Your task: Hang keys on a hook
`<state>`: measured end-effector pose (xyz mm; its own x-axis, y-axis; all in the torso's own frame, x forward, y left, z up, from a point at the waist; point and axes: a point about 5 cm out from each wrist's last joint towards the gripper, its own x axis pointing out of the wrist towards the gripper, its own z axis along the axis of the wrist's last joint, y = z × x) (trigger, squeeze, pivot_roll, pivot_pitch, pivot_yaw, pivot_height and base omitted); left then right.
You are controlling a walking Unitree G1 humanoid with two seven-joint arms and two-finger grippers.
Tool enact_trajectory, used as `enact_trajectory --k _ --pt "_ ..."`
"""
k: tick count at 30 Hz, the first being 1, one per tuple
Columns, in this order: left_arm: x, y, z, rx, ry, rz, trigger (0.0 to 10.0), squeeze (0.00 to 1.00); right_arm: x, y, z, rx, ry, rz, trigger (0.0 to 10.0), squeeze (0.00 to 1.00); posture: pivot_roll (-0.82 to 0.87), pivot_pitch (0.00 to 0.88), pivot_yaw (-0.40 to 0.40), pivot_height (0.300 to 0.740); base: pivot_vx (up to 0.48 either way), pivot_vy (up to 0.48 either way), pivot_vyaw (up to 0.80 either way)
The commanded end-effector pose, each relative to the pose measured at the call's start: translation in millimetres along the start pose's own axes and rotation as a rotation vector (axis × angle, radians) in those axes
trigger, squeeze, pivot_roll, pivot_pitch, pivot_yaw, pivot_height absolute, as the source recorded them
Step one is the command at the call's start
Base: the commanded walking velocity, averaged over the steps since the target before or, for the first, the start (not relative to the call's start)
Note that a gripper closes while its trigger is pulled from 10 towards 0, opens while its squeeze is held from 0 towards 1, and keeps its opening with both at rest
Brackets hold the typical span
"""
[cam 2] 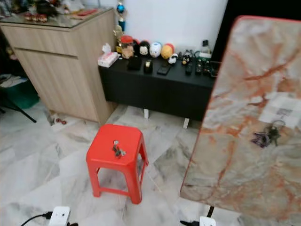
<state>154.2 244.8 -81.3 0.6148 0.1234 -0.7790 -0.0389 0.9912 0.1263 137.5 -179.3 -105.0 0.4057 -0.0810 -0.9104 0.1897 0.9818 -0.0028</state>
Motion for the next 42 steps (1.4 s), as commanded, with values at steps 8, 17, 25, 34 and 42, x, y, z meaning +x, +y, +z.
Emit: enact_trajectory --k 8,17,25,34,42 --pt "0.6 -3.2 -1.2 -0.009 0.015 -0.011 10.0 0.0 -0.2 -6.2 1.5 0.009 -0.01 -0.013 10.0 0.0 0.17 0.0 -0.025 0.74 0.0 0.351 0.0" --pt "0.2 -3.6 -3.0 -0.012 0.023 -0.01 10.0 0.0 -0.2 -6.9 1.4 0.002 -0.008 -0.009 10.0 0.0 0.17 0.0 -0.026 0.74 0.0 0.352 0.0" --pt "-0.4 -2.5 -4.7 -0.014 0.027 -0.008 10.0 0.0 -0.2 -6.6 1.1 -0.012 -0.007 -0.004 10.0 0.0 0.17 0.004 -0.026 0.74 0.0 0.343 0.0" --pt "-0.7 -2.4 -5.5 -0.017 0.03 -0.005 10.0 0.0 -0.2 -6.3 1.2 -0.016 -0.006 -0.003 10.0 0.0 0.18 0.01 -0.027 0.74 0.0 0.325 0.0" --pt "-0.8 -3.9 -6.4 -0.018 0.03 -0.006 10.0 0.0 -0.2 -7.0 1.1 -0.02 -0.005 -0.005 10.0 0.0 0.17 0.025 -0.031 0.74 0.0 0.334 0.0"
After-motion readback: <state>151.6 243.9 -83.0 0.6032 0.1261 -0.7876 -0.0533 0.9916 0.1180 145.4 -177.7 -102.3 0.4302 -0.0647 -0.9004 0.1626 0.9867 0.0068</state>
